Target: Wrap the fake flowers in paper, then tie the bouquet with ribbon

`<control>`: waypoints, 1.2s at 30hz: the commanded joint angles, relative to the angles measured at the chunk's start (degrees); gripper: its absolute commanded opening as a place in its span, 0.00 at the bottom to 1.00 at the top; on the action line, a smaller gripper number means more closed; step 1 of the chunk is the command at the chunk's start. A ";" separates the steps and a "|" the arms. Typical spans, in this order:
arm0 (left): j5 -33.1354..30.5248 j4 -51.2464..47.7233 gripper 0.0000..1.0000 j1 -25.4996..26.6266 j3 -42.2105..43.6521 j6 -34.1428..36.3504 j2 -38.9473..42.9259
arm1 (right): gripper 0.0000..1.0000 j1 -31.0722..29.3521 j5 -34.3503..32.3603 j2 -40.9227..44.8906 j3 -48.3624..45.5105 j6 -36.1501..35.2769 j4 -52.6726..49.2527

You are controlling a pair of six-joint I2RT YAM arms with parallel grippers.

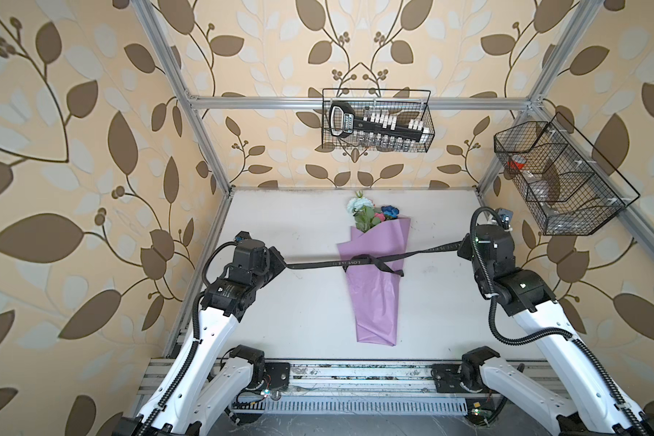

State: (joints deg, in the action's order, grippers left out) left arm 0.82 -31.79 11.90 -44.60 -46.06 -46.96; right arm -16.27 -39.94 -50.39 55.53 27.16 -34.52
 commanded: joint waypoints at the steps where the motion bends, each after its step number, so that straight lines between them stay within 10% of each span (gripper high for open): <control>1: -1.72 0.95 0.00 -0.87 2.14 -0.43 -0.06 | 0.00 1.72 -6.39 2.33 -2.18 5.13 -0.88; 15: 0.92 9.39 0.00 -2.15 8.82 -2.34 -7.83 | 0.00 16.97 8.48 -1.41 -9.38 5.63 4.31; 36: -1.49 13.89 0.00 -18.90 13.27 -11.71 -18.49 | 0.00 32.27 24.14 -7.00 -13.42 8.78 12.20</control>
State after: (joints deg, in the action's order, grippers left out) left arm 2.31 -18.94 -5.30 -31.51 -55.07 -64.93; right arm 15.77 -16.88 -56.66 40.80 34.44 -23.77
